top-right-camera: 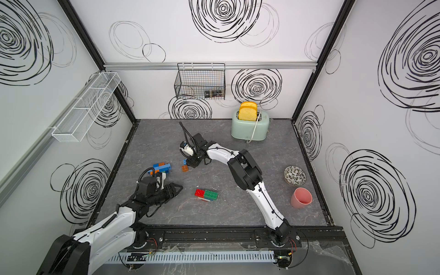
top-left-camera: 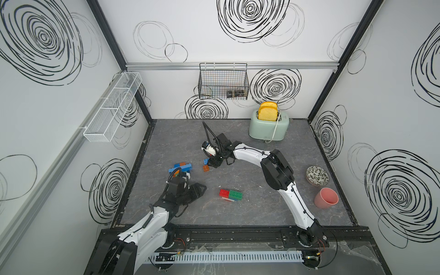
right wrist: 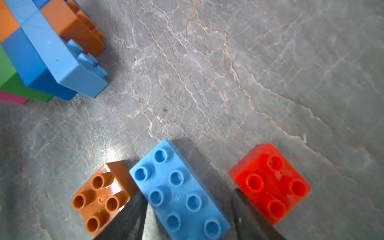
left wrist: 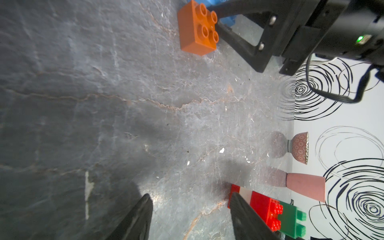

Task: Assemble a heart with lego
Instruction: Pick up the lego brick from the center of the board.

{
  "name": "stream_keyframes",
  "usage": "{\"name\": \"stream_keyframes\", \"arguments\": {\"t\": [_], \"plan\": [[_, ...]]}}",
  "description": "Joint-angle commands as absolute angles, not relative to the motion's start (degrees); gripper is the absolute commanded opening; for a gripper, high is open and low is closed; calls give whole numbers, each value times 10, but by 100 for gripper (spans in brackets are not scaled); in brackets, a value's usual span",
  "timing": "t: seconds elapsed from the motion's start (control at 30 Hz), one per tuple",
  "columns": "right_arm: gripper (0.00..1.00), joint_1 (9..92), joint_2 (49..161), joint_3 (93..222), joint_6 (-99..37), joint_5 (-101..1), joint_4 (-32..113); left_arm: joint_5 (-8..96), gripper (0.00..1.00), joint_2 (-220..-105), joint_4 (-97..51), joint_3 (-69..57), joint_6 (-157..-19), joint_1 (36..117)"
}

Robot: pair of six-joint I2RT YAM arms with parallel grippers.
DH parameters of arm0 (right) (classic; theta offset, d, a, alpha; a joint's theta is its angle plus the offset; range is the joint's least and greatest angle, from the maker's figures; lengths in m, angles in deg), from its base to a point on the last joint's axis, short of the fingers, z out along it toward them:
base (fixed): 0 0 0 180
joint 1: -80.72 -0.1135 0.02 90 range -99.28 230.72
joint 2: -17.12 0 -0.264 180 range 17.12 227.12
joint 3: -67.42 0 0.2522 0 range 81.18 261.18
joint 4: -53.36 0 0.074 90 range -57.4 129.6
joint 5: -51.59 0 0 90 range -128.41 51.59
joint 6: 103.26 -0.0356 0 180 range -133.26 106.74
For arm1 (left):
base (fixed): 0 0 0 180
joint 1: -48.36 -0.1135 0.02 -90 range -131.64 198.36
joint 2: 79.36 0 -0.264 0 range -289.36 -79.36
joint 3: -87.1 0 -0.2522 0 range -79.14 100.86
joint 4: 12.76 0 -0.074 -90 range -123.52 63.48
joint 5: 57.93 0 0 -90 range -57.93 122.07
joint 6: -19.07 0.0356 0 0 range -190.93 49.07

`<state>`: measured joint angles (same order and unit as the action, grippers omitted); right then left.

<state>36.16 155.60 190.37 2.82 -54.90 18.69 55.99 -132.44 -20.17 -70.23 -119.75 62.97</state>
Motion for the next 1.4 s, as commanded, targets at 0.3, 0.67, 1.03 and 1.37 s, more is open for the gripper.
{"name": "stream_keyframes", "arguments": {"t": [0.3,0.67,1.03,1.37], "plan": [[39,337,1559,1876,48,-515,160,546,64,-1311,-201,-688,-1190,634],[30,355,1432,1720,7,-475,191,546,64,-1315,-190,-687,-1194,641],[31,386,1321,1557,-33,-451,155,540,64,-1326,-168,-686,-1205,661],[48,377,1350,1601,-17,-446,89,548,64,-1336,-149,-687,-1208,668]]}}
